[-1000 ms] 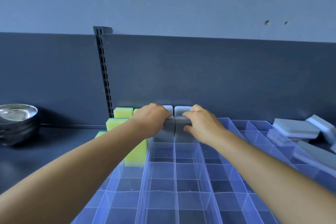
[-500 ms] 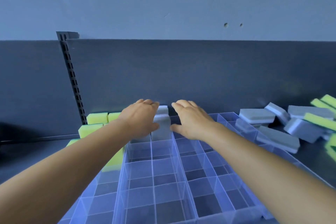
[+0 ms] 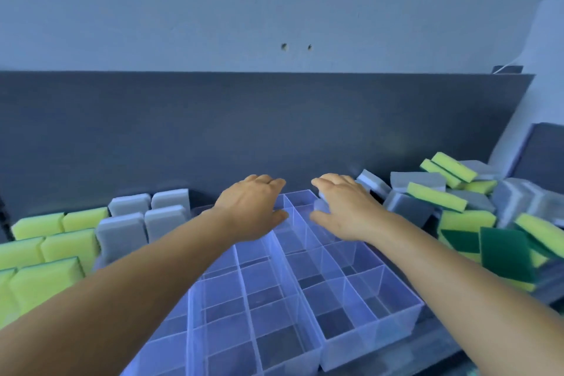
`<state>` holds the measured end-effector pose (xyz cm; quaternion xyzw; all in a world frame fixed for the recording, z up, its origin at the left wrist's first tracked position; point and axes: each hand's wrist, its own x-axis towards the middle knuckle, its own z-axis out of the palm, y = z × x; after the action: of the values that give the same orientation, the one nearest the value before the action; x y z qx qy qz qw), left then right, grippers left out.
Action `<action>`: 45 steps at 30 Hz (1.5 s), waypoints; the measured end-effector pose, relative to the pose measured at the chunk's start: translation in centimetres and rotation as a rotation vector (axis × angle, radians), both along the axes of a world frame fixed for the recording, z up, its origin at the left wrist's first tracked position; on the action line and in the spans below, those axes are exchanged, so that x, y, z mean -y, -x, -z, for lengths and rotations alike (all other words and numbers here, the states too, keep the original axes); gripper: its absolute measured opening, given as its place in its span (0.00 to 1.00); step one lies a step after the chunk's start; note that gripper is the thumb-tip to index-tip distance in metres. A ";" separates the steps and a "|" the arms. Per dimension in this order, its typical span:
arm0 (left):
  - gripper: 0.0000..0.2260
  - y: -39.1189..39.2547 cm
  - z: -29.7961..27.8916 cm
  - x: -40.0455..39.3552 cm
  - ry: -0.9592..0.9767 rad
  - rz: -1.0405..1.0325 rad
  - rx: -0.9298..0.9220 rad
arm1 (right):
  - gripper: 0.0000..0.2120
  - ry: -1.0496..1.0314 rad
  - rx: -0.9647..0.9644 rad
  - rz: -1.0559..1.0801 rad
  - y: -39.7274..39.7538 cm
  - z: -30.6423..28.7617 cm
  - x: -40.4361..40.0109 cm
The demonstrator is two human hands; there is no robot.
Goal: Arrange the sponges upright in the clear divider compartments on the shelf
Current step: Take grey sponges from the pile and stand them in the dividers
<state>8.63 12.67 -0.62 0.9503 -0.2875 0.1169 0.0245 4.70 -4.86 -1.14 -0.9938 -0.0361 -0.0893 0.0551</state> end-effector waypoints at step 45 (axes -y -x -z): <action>0.31 -4.1 -1.3 14.1 0.157 -0.018 -0.177 | 0.21 -0.345 0.207 0.130 -4.3 0.2 18.0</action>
<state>12.70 -1.45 0.63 0.9546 -0.2656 0.0549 0.1231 8.99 -22.83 -1.38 -0.9553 0.0384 -0.1994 0.2148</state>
